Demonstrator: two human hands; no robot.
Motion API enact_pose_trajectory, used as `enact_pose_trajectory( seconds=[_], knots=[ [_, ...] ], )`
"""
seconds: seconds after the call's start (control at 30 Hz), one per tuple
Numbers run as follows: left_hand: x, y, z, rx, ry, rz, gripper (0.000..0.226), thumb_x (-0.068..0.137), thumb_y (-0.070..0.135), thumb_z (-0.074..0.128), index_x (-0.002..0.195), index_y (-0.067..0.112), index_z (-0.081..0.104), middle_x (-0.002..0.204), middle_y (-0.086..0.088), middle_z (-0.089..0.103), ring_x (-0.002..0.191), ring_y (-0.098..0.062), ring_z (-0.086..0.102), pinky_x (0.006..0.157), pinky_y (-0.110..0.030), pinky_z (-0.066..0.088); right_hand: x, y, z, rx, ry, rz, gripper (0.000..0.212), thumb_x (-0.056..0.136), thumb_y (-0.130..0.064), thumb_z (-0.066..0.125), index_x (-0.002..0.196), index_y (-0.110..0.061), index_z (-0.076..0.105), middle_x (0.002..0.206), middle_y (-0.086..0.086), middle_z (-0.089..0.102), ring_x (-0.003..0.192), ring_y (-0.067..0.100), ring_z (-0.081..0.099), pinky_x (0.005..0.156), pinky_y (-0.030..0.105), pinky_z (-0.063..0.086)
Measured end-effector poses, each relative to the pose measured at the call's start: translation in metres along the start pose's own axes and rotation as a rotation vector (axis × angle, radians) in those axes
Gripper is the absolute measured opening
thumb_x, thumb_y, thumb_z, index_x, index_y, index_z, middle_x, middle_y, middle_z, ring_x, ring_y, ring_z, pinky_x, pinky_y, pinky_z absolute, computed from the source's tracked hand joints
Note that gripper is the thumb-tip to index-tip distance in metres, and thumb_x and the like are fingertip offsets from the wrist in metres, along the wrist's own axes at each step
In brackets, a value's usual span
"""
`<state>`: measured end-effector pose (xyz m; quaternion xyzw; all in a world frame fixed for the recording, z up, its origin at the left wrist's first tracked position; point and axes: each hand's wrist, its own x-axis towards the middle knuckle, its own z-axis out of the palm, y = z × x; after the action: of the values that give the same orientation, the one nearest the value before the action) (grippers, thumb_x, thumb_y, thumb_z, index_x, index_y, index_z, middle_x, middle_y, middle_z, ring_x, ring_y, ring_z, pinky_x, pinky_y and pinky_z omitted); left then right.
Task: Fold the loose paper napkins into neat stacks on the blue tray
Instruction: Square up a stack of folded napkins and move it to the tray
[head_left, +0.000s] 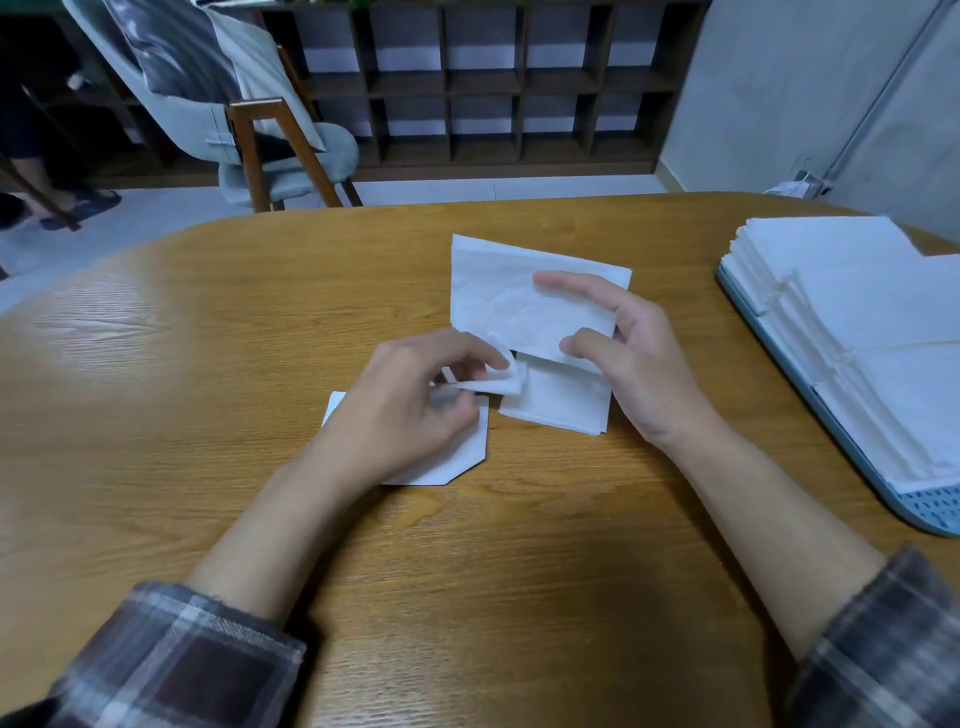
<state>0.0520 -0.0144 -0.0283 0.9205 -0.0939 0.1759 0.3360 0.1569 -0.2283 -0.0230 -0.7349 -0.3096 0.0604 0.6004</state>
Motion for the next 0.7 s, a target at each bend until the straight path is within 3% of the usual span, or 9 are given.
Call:
enact_pose_trajectory(
  seconds=[0.13, 0.23, 0.3, 0.4, 0.5, 0.6, 0.7],
  knots=[
    [0.002, 0.005, -0.005, -0.237, 0.056, -0.124, 0.012, 0.095, 0.015, 0.078, 0.103, 0.022, 0.082, 0.095, 0.015, 0.079, 0.091, -0.009, 0.073, 0.082, -0.022, 0.054, -0.002, -0.003, 0.000, 0.008, -0.068, -0.021, 0.045, 0.089, -0.022, 0.066, 0.134, -0.022, 0.070, 0.137, -0.015, 0.068, 0.134, 0.001, 0.055, 0.111, 0.023, 0.040],
    [0.003, 0.009, -0.008, -0.366, 0.102, -0.167, 0.011, 0.092, 0.015, 0.081, 0.102, 0.019, 0.082, 0.093, 0.010, 0.080, 0.086, -0.007, 0.074, 0.080, -0.019, 0.055, -0.005, -0.006, 0.003, 0.002, -0.104, -0.025, 0.036, 0.092, -0.032, 0.074, 0.126, -0.021, 0.075, 0.130, -0.013, 0.073, 0.130, 0.003, 0.060, 0.115, 0.029, 0.042],
    [0.003, 0.011, -0.008, -0.422, 0.130, -0.172, 0.014, 0.088, 0.011, 0.083, 0.101, 0.015, 0.082, 0.092, 0.006, 0.080, 0.086, -0.009, 0.075, 0.080, -0.019, 0.056, -0.006, -0.007, 0.008, -0.026, -0.095, -0.029, 0.027, 0.092, -0.030, 0.080, 0.118, -0.019, 0.078, 0.120, -0.013, 0.077, 0.122, 0.003, 0.066, 0.112, 0.028, 0.044],
    [0.004, 0.012, -0.008, -0.504, 0.166, -0.169, 0.024, 0.083, 0.007, 0.086, 0.106, 0.011, 0.079, 0.092, -0.003, 0.081, 0.089, -0.022, 0.077, 0.084, -0.032, 0.061, -0.005, -0.004, 0.012, -0.045, -0.038, 0.001, 0.011, 0.090, -0.027, 0.082, 0.100, -0.027, 0.080, 0.105, -0.020, 0.079, 0.107, -0.002, 0.070, 0.100, 0.017, 0.046],
    [0.005, 0.011, -0.007, -0.512, 0.174, -0.157, 0.029, 0.081, 0.007, 0.087, 0.109, 0.010, 0.078, 0.092, -0.006, 0.080, 0.089, -0.025, 0.077, 0.084, -0.035, 0.061, -0.004, -0.002, 0.012, -0.042, -0.013, 0.018, 0.006, 0.090, -0.025, 0.082, 0.093, -0.029, 0.080, 0.096, -0.022, 0.079, 0.098, -0.004, 0.071, 0.090, 0.009, 0.045],
    [0.004, 0.010, -0.007, -0.472, 0.159, -0.198, 0.026, 0.083, 0.016, 0.088, 0.107, 0.014, 0.079, 0.095, 0.000, 0.080, 0.092, -0.018, 0.077, 0.084, -0.029, 0.061, -0.002, -0.002, 0.012, 0.000, 0.045, 0.023, 0.001, 0.092, -0.018, 0.081, 0.092, -0.019, 0.082, 0.093, -0.014, 0.080, 0.092, -0.002, 0.071, 0.087, 0.012, 0.048],
    [0.004, 0.001, -0.010, -0.393, 0.153, -0.283, 0.020, 0.087, 0.027, 0.087, 0.105, 0.025, 0.080, 0.089, 0.001, 0.078, 0.089, -0.019, 0.074, 0.082, -0.042, 0.057, 0.001, -0.002, 0.008, 0.076, 0.172, 0.080, 0.005, 0.093, -0.021, 0.080, 0.094, -0.016, 0.082, 0.098, -0.009, 0.081, 0.098, 0.003, 0.072, 0.096, 0.022, 0.052]
  ],
)
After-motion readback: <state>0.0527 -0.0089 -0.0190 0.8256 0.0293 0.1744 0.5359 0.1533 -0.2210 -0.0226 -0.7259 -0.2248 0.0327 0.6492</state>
